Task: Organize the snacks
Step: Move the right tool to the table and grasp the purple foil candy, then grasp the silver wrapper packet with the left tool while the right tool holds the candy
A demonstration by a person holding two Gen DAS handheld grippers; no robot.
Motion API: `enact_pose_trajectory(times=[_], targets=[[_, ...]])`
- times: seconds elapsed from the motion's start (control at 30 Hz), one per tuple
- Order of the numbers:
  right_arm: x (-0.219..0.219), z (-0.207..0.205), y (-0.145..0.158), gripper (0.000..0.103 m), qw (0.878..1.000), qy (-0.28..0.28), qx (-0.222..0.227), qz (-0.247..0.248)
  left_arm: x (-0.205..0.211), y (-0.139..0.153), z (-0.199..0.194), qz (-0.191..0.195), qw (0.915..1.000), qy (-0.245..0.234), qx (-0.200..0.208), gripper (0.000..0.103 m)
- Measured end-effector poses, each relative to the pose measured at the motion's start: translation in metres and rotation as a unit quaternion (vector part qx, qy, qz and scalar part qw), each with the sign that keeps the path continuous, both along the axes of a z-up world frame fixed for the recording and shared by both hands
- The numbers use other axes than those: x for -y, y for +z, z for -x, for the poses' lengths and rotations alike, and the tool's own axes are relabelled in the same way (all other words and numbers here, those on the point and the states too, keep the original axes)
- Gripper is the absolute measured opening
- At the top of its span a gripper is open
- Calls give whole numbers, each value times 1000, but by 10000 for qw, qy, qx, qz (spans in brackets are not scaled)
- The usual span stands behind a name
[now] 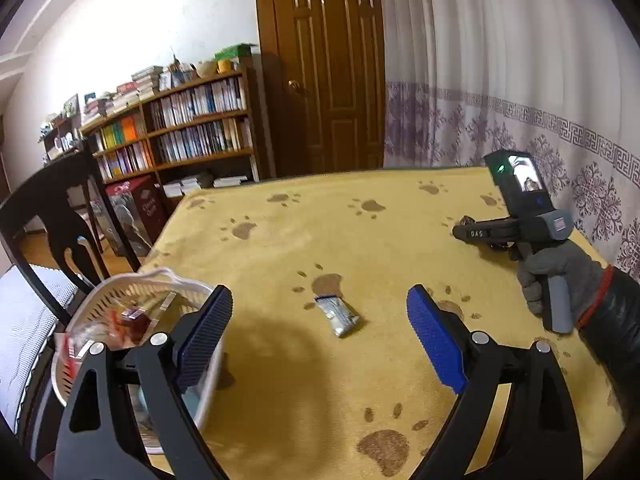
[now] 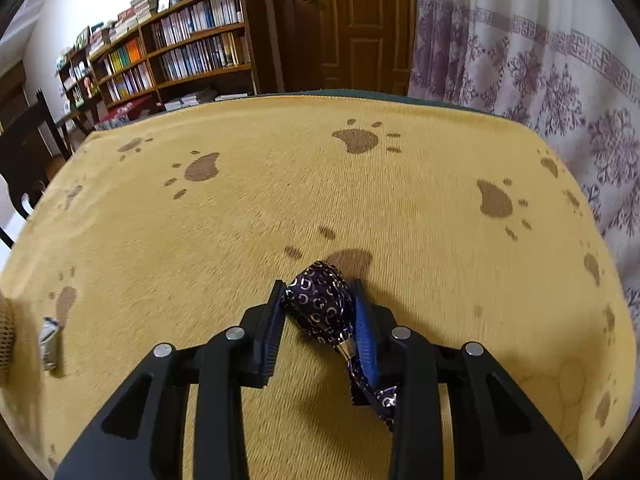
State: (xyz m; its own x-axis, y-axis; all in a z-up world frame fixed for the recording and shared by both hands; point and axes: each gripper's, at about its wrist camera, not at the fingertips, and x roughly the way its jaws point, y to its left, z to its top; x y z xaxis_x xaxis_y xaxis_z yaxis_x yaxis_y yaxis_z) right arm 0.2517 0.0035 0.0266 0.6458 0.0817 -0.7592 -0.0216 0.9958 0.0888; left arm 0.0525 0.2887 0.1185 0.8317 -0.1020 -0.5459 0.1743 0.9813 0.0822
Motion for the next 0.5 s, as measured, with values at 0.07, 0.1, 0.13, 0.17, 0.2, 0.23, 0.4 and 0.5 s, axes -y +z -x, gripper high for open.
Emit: enact_pose_trajectory(times=[0.07,0.1,0.13,0.17,0.2,0.23,0.4,0.5], targets=[[1,11,3,33,9998,-1,56,-200,7,-6,-5,-34,9999,-78,-55,89],[2,16,4,33,9996,1,82,-282,12,-11,-9,-74,9999,-110,-105,89],[3,22,6,33,9992,5,126,-371,14,-13,-12,-86,9998,-133,-134,87],[3,29,9,33,9988,19,175,-449,18,-18,-16,-89,9996,-169,-196,84],[2,36,12,33,9985,35,217,-504,21,-23,-20,-84,9994,-189,-264,82],[2,41,14,33,9982,50,251,-538,23,-27,-23,-71,9993,-201,-318,81],[-4,68,20,33,9966,175,429,-687,33,-53,-49,55,9971,-167,-738,71],[-7,79,18,33,9961,199,490,-706,33,-69,-65,144,9947,-70,-1014,68]])
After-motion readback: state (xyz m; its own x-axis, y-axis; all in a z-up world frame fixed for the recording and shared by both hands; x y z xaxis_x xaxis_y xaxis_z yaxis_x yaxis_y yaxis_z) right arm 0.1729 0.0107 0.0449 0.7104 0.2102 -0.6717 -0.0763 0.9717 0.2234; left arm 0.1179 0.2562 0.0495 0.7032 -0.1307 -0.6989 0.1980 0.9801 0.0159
